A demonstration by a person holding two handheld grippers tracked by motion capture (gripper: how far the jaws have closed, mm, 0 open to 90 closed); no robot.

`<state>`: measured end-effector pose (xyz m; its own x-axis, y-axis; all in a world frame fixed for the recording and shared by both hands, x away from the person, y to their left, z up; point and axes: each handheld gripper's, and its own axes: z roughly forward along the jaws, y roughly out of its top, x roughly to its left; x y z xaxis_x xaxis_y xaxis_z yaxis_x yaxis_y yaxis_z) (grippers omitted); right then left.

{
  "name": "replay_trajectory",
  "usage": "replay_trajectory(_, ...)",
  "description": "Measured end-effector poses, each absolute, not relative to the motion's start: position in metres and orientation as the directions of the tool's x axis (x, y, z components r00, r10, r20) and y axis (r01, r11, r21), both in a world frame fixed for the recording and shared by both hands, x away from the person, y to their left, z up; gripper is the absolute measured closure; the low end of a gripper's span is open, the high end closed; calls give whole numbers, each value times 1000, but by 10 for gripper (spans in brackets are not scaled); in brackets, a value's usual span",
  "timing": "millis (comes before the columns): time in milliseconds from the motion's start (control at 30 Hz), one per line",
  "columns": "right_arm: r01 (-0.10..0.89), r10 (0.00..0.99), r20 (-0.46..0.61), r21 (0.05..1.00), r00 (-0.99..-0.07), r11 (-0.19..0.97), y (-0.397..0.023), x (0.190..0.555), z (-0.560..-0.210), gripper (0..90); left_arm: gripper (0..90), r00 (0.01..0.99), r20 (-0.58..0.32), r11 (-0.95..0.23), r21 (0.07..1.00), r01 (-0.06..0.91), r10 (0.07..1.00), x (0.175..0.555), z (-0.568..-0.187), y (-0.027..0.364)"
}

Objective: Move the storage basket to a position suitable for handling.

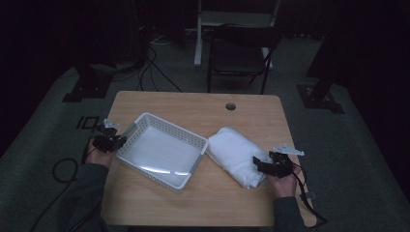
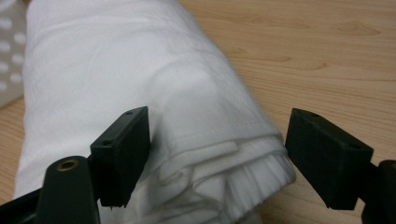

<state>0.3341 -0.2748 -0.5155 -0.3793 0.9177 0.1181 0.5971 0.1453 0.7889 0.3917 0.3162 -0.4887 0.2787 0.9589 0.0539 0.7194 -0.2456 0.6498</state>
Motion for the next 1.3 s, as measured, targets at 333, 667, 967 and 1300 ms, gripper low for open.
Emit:
replay_trajectory(333,605,914,105,778,-392,170,-273,336,-518,231,761,31,36,-47,657,753,999,397,-489,344)
replay_trajectory(667,612,908,109,770,-404,179,-273,337,-520,231,772,-99,0,74,659,749,995,432,-489,317)
replay_trajectory(967,613,908,109,769,-405,182,-273,337,-519,231,777,-114,-34,107,661,743,993,451,-489,280)
replay_trajectory(1300,603,912,107,779,-396,170,-272,337,-515,234,519,9,-51,29,689,724,999,459,-486,242)
